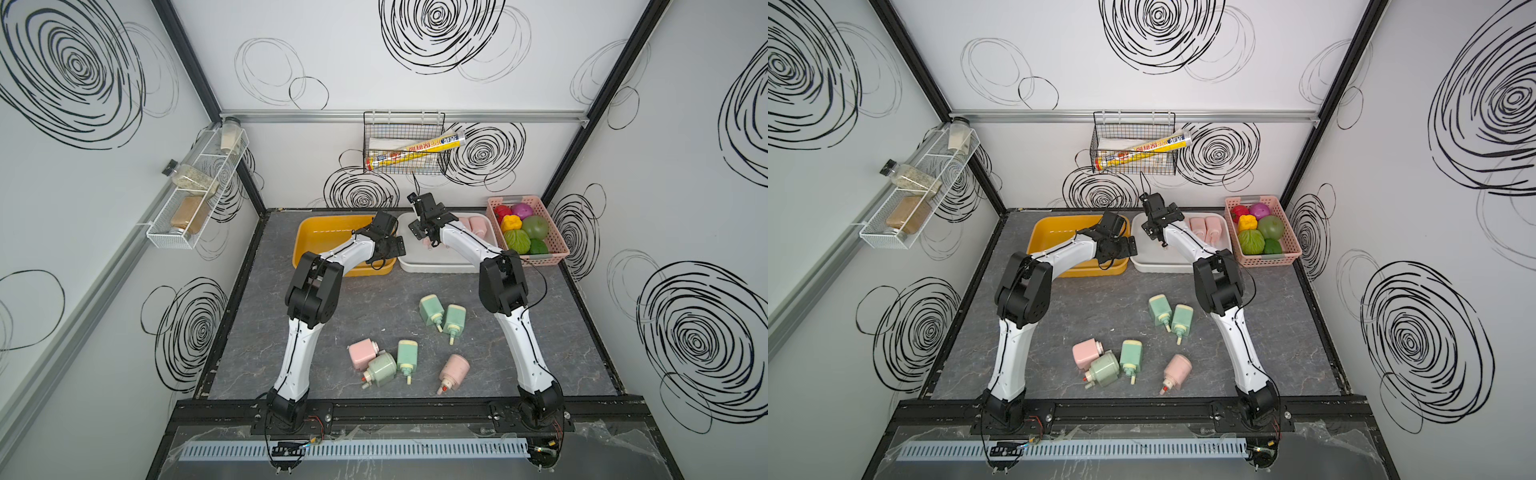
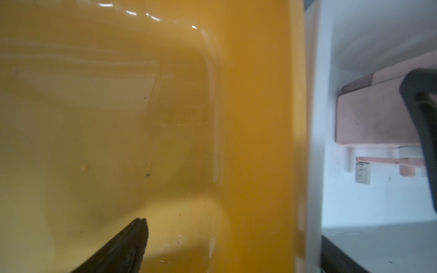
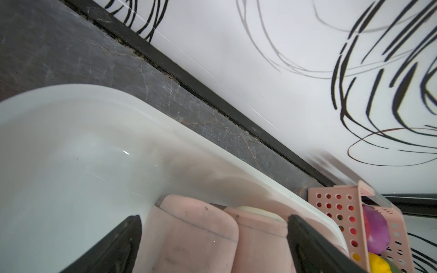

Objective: Place the pencil sharpeners by color into the storage box
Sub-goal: Place the pencil sharpener in the storage box.

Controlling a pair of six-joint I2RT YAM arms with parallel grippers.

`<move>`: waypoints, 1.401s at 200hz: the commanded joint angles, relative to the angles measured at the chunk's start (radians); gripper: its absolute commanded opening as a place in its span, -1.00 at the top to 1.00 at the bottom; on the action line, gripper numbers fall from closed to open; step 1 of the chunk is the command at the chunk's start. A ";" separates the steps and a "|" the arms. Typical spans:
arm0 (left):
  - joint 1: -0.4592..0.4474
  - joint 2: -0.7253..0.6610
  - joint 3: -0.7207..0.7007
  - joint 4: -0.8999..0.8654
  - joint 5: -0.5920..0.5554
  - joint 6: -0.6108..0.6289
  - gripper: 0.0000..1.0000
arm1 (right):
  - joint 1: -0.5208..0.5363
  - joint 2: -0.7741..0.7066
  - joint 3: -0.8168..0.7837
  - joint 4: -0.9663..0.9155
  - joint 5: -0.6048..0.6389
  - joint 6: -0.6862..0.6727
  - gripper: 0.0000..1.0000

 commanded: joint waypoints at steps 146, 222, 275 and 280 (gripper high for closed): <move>0.022 0.025 0.023 -0.026 -0.030 -0.016 -0.98 | 0.010 0.062 0.050 -0.038 0.155 -0.141 -0.99; 0.023 0.024 0.026 -0.033 -0.024 -0.010 -0.98 | 0.017 0.110 0.085 -0.053 0.206 -0.128 -0.99; -0.006 -0.016 0.057 -0.046 0.000 0.062 -0.98 | 0.043 0.061 0.086 -0.046 0.132 -0.098 -0.99; -0.008 -0.019 0.061 -0.048 0.000 0.066 -0.98 | 0.043 0.054 0.085 -0.050 0.127 -0.085 -0.99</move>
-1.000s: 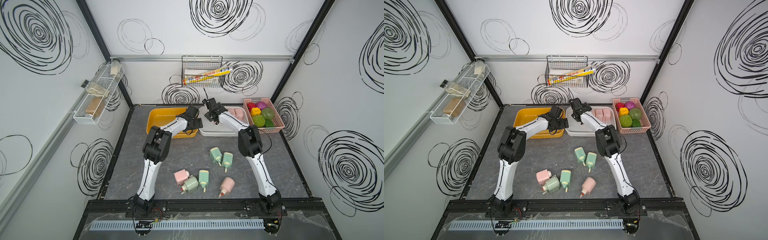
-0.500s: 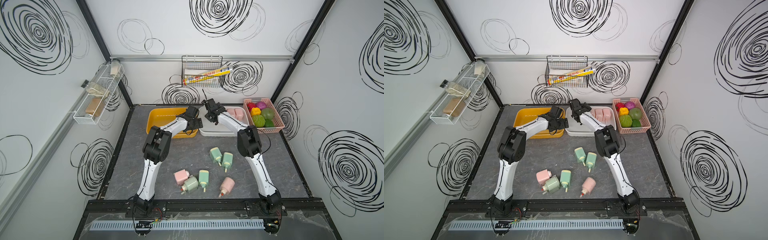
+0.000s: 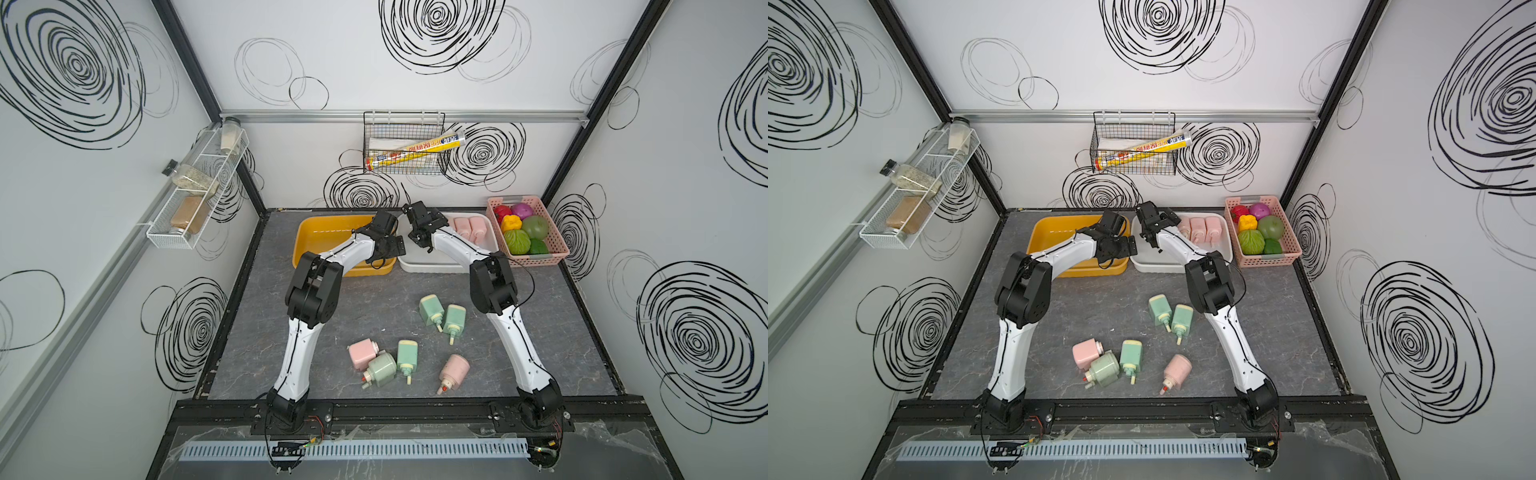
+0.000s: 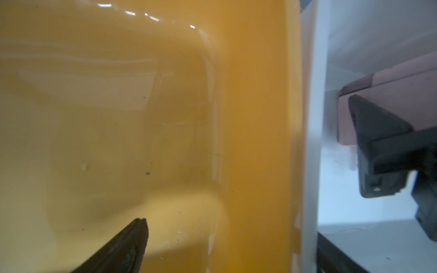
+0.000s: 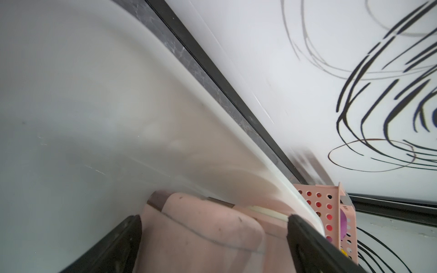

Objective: Place the pencil sharpeners by color into the storage box
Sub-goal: Place the pencil sharpener in the storage box.

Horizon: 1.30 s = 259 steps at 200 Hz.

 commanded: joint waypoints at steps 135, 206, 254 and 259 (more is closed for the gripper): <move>-0.057 -0.282 -0.172 0.087 -0.032 0.103 -0.98 | -0.033 -0.789 -0.711 0.162 -0.309 0.590 -1.00; -0.164 -0.536 -0.467 0.174 0.021 0.214 -0.98 | -0.106 -1.267 -1.180 0.173 -0.652 0.809 -1.00; -0.348 -0.716 -0.628 0.196 -0.008 0.217 -0.98 | -0.105 -1.434 -1.239 -0.170 -0.637 1.066 -1.00; -0.367 -0.729 -0.637 0.189 -0.017 0.211 -0.98 | -0.105 -1.451 -1.252 -0.196 -0.660 1.097 -1.00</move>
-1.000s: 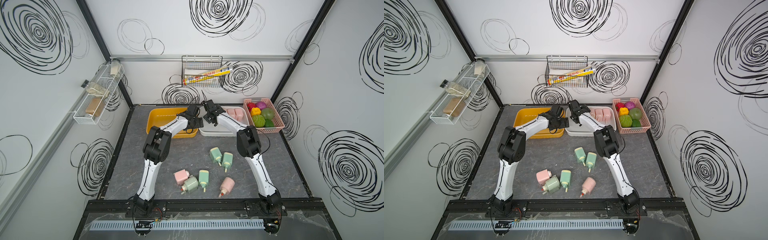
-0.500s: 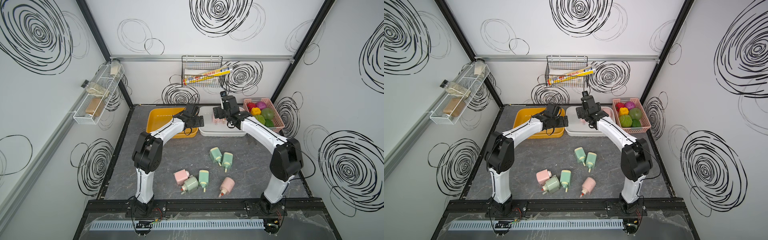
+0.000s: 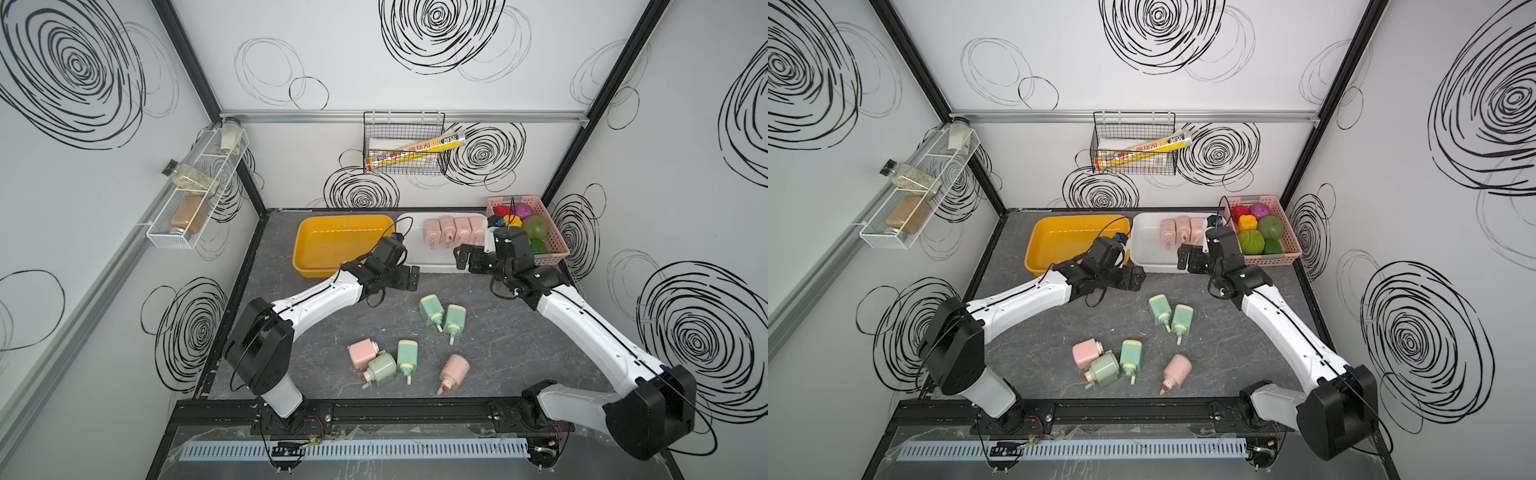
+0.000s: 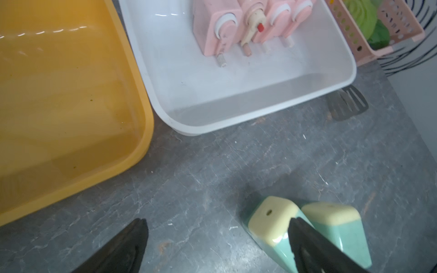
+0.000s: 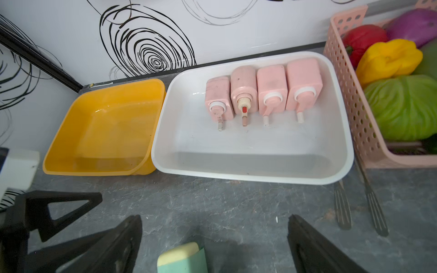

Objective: Place the pencil sharpeners by color into the storage box
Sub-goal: Place the pencil sharpener in the storage box.

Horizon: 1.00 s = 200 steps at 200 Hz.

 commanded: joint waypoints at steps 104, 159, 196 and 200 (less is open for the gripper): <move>-0.065 -0.239 -0.235 0.034 -0.174 -0.202 -0.98 | 0.128 -0.211 -0.139 -0.658 -0.338 0.689 -0.90; -0.096 -0.269 -0.274 0.041 -0.266 -0.229 -0.98 | 0.379 -0.218 -0.244 -0.624 -0.247 0.934 -0.89; -0.111 -0.252 -0.280 0.025 -0.250 -0.253 -0.98 | 0.420 -0.191 -0.290 -0.536 -0.258 0.935 -0.85; -0.114 -0.251 -0.280 0.021 -0.251 -0.255 -0.98 | 0.424 -0.185 -0.292 -0.531 -0.259 0.932 -0.85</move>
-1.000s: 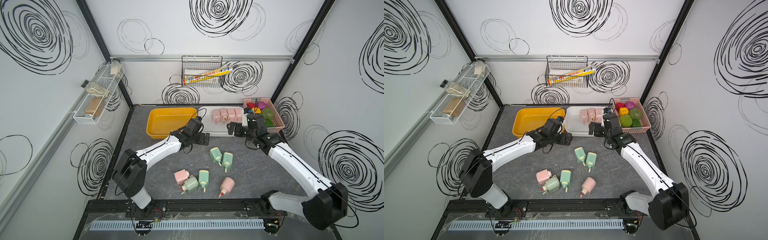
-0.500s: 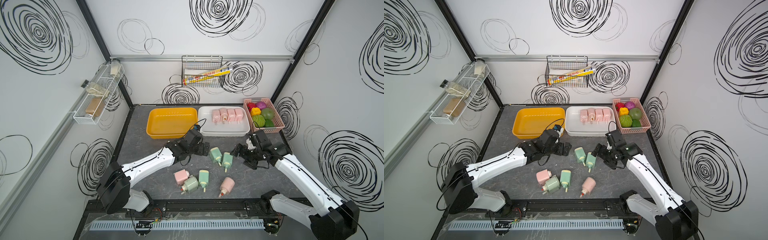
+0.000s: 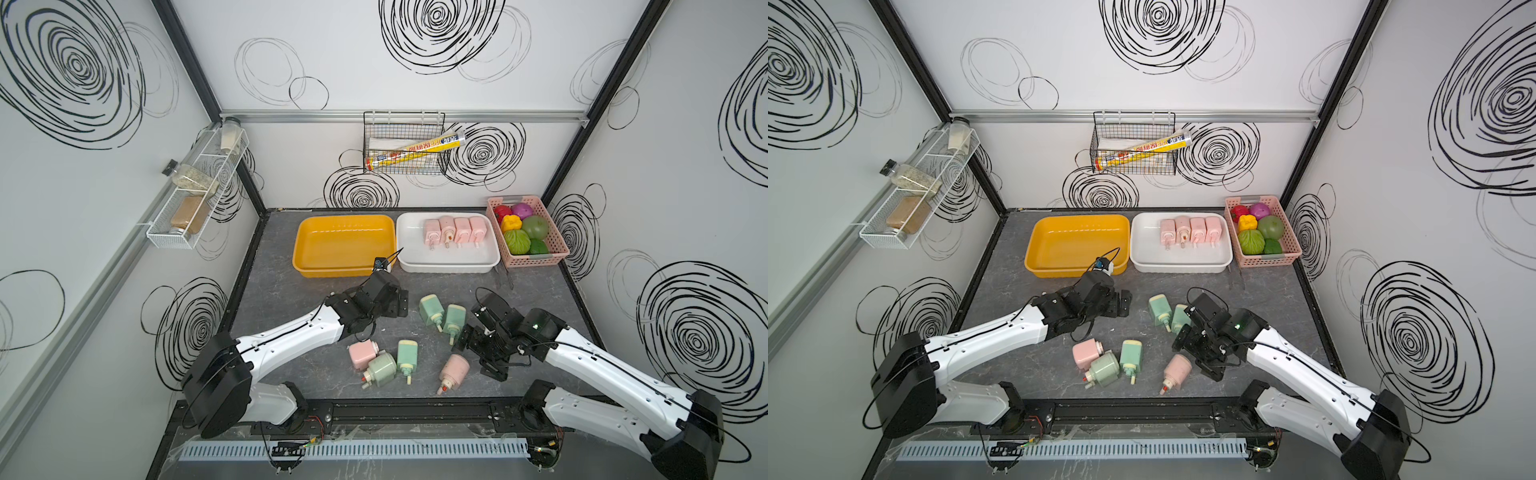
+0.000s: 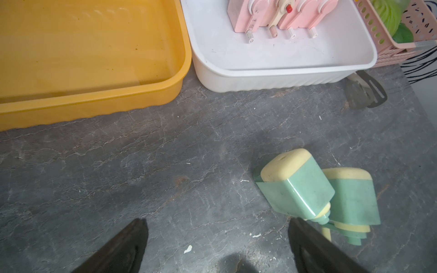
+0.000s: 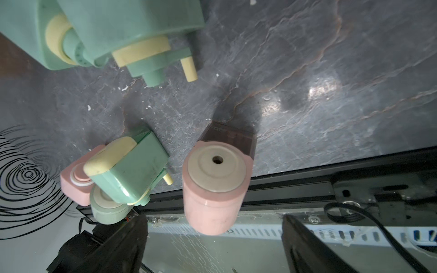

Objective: Place the pencil sharpeners by color into the storage box
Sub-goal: Place the pencil sharpener in the storage box, then pick up the pencil sharpener from the center of the board.

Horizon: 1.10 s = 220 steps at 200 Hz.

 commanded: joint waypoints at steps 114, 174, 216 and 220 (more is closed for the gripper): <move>-0.029 0.013 -0.006 -0.050 -0.087 -0.040 -0.98 | 0.036 0.223 0.011 0.196 -0.044 -0.118 -0.83; -0.029 0.011 -0.009 -0.059 -0.103 -0.040 -0.98 | 0.047 0.337 0.090 0.202 -0.010 -0.244 -0.83; -0.028 0.016 -0.006 -0.060 -0.102 -0.038 -0.98 | 0.119 0.344 0.103 0.147 0.106 -0.315 -0.81; -0.029 0.016 -0.006 -0.060 -0.103 -0.037 -0.99 | 0.131 0.344 0.105 0.138 0.122 -0.327 -0.81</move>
